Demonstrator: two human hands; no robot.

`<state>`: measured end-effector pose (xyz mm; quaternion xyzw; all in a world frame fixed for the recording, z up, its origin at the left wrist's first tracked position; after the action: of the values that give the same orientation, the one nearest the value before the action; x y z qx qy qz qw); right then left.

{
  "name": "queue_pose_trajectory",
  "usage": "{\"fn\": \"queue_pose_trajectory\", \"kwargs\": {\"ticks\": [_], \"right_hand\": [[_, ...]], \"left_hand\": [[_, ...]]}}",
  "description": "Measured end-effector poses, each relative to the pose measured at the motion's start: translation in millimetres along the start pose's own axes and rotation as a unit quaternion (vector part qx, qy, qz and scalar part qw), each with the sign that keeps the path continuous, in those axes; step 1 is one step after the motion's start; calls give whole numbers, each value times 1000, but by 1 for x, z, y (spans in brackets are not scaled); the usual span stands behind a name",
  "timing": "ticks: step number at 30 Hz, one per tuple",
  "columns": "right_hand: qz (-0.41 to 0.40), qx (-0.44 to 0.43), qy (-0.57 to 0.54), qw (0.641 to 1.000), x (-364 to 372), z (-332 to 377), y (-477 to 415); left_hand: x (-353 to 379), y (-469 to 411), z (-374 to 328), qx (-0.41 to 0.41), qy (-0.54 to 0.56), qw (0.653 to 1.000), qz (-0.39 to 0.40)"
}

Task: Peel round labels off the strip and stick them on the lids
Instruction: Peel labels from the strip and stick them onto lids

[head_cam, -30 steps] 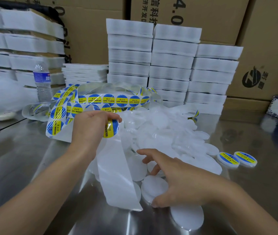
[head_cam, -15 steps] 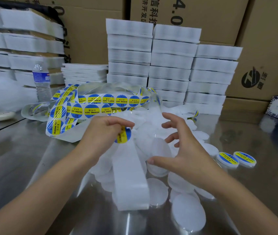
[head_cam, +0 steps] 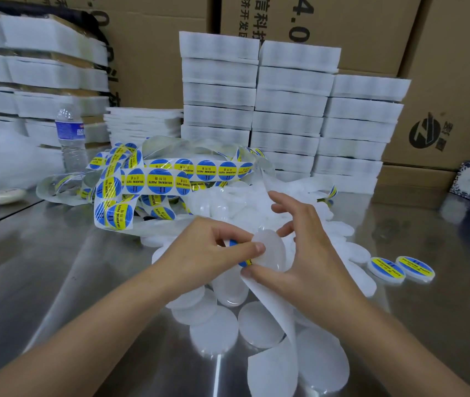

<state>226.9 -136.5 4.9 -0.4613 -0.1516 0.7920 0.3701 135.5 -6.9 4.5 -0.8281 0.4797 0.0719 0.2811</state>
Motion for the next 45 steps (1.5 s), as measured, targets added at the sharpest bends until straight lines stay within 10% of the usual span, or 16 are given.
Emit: {"fn": "queue_pose_trajectory", "kwargs": {"ticks": [5, 13, 23, 45], "right_hand": [[-38, -42, 51, 997, 2, 0, 0], [-179, 59, -224, 956, -22, 4, -6], [-106, 277, -314, 902, -24, -3, -9], [-76, 279, -295, 911, -19, 0, -9]], "left_hand": [[0, 0, 1, 29, -8, 999, -17], [-5, -4, 2, -61, 129, 988, -57], [-7, -4, 0, -71, 172, 981, -54], [-9, -3, -8, -79, 176, 978, -78]]}}
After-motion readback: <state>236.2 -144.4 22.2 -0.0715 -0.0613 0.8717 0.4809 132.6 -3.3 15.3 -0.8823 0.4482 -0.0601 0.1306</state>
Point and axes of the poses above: each hand's wrist, its own y-axis away from the middle knuckle, its own x-axis out of the palm, z = x × y, the point moved 2 cm from there along -y, towards the middle knuckle, and after that the axes turned 7 degrees about x, right-handed, at the moved point
